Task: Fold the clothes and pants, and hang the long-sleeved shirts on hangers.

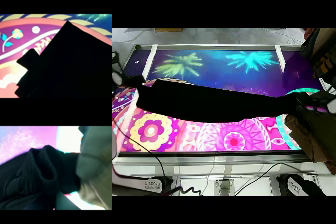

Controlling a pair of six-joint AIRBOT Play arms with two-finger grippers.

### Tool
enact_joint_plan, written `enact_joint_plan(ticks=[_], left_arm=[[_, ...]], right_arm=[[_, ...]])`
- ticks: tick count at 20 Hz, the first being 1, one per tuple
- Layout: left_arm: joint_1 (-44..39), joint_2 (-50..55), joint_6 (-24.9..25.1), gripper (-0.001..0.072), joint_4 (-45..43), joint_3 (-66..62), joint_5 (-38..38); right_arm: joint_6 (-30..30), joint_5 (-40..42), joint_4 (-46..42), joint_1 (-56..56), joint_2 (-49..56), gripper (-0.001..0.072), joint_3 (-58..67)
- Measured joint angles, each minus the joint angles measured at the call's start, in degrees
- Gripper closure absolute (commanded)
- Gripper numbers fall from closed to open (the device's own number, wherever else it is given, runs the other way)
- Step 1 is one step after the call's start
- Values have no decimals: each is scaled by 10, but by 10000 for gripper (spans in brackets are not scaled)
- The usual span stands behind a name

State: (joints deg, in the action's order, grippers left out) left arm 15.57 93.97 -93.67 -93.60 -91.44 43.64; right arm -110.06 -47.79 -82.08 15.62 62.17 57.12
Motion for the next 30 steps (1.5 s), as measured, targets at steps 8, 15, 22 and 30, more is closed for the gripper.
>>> enact_joint_plan(ticks=[8,15,22,30], left_arm=[[-23,98,-101,696,-23,-70,8],[-26,122,-180,696,-26,-76,-103],[-50,155,-198,695,-25,-80,-259],[-58,186,-199,-9,-24,-106,-332]], right_arm=[[-105,81,23,1,205,695,145],[-217,211,25,1,256,695,170],[-237,259,14,0,297,694,173],[-238,318,11,0,321,29,173]])
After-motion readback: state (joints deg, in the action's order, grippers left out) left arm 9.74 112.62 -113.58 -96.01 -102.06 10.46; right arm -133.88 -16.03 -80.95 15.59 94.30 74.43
